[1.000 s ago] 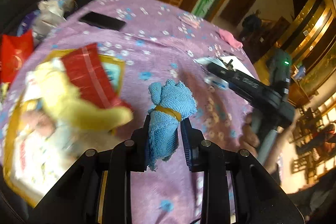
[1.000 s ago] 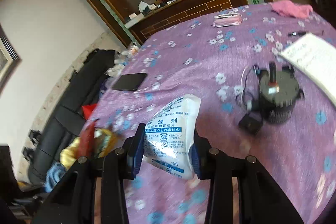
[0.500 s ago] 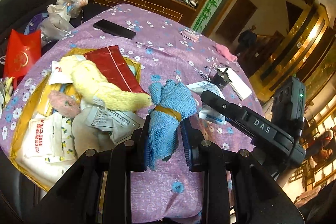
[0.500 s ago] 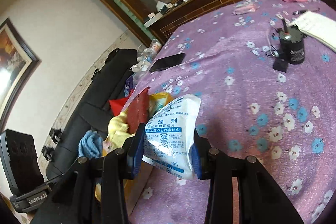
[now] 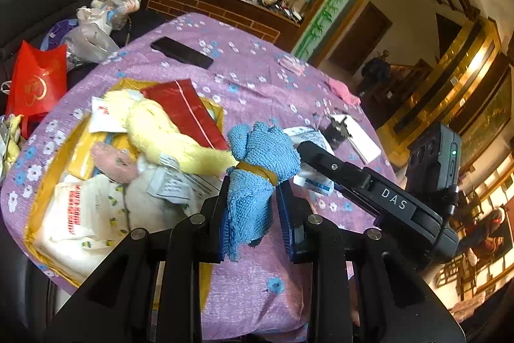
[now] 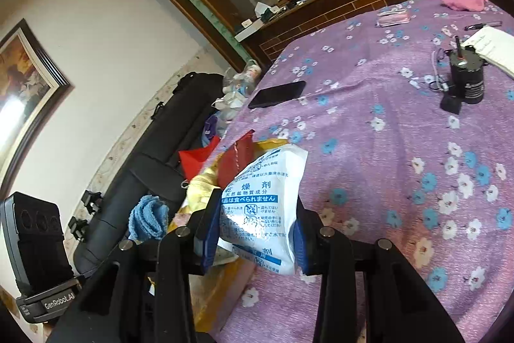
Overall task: Organize soft objects
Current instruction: 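Carry desiccant packet and blue sock into the box and open both grippers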
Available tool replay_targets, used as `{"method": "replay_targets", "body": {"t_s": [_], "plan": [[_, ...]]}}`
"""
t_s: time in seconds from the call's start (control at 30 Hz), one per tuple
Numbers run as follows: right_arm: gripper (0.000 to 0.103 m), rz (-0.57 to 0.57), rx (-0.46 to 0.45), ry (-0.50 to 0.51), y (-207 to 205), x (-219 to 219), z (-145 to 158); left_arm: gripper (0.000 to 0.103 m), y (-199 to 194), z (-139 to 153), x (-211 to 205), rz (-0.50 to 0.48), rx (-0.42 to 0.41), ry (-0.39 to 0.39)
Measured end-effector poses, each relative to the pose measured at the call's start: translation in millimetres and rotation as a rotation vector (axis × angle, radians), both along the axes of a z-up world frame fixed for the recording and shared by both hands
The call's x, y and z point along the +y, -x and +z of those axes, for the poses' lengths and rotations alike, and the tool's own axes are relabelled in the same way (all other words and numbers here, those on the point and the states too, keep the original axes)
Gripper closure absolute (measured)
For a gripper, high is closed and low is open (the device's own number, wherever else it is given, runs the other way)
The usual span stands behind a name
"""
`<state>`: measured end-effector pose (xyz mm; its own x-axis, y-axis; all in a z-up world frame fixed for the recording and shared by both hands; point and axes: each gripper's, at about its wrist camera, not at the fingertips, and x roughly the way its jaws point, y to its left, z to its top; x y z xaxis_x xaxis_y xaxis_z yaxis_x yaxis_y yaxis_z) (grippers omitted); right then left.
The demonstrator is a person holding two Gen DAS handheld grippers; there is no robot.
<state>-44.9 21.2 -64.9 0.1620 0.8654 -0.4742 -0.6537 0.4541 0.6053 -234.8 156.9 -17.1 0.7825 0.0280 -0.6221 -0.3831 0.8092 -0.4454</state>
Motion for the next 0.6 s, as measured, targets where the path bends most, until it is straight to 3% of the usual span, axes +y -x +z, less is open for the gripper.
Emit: {"method": "replay_targets", "body": {"t_s": [0.33, 0.6], "plan": [[0.065, 0.088, -0.043, 0.023, 18, 35, 4, 0.078, 45, -1, 45, 0.129, -0.033, 0.017], [0.065, 0.183, -0.03, 0.05, 42, 60, -1, 0.078, 49, -28, 67, 0.147, 0.022, 0.051]]}}
